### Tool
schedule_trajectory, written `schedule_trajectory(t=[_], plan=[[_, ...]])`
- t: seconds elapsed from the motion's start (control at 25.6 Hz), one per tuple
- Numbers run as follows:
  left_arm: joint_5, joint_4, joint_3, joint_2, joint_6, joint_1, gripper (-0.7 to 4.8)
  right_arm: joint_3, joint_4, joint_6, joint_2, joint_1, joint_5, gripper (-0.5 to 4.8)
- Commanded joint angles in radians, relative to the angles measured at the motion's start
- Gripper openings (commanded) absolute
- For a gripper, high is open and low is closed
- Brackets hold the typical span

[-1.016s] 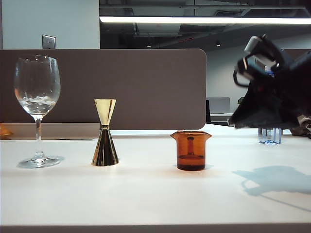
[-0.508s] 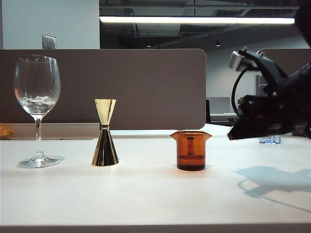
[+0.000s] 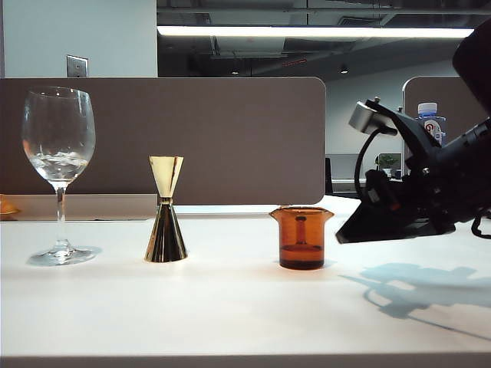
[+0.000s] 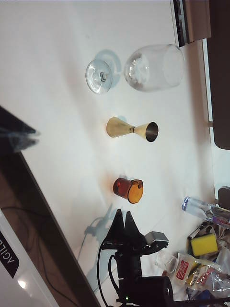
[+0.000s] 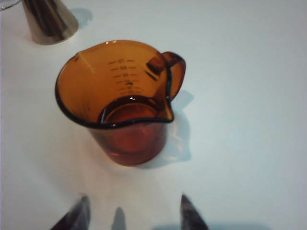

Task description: Pick up the small amber measuring cup and pour the water in it into the jigger, then pick up the jigger and pour the water in it into the wine glass.

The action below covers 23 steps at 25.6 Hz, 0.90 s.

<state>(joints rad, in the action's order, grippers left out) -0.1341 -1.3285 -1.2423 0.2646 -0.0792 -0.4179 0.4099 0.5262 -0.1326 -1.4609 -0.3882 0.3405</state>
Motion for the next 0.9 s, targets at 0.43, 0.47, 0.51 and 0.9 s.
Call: schedule_trajectory(t=[0.43,0.47,0.51,0.9], plan=[[0.000,0.006,-0.002,0.001,0.000,0.000,-0.02,0.005,0.116,0.163,-0.051,-0.014,0.004,3.16],[0.000,0.006,-0.002,0.001,0.000,0.000,-0.02,0.005,0.131,0.163,-0.051,-0.027,-0.023,3.16],[0.000,0.006,-0.002,0.001,0.000,0.000,-0.02,0.005,0.137,0.175,-0.051,-0.043,-0.039,3.21],[0.000,0.006,-0.002,0.001,0.000,0.000,-0.02,0.006,0.138,0.265,-0.062,-0.190,-0.351,4.46]])
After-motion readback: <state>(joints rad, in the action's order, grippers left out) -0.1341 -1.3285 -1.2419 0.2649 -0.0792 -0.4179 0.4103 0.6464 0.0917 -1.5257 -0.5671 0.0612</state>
